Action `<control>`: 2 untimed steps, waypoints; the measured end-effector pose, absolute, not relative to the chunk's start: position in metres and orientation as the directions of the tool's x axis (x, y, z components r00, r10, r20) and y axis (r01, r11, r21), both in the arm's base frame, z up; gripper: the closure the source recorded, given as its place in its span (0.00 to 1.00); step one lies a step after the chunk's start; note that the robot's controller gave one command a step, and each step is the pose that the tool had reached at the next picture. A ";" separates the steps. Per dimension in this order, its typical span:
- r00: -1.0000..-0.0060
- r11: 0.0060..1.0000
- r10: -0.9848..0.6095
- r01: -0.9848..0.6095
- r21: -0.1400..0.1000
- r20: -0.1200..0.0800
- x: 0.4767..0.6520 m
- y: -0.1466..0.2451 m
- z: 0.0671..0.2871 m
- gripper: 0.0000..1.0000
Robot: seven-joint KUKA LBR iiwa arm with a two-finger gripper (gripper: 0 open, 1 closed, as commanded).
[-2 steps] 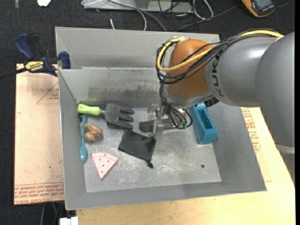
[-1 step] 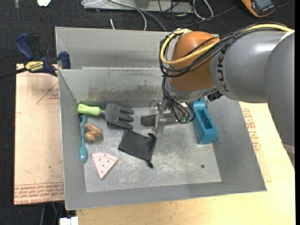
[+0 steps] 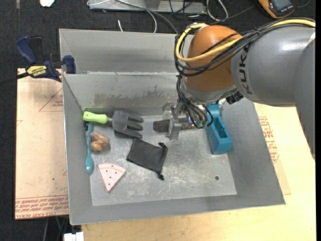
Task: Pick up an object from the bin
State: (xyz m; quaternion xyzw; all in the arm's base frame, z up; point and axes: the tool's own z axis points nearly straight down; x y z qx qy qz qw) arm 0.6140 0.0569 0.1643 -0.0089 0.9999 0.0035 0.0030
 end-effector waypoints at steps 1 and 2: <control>-1.000 1.000 -0.017 -0.017 0.008 -0.015 0.616 0.057 0.187 1.00; -1.000 1.000 -0.016 -0.016 0.008 -0.011 0.615 0.057 0.202 1.00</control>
Offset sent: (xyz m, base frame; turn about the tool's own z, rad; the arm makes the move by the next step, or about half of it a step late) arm 0.0017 0.0001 0.0552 0.0004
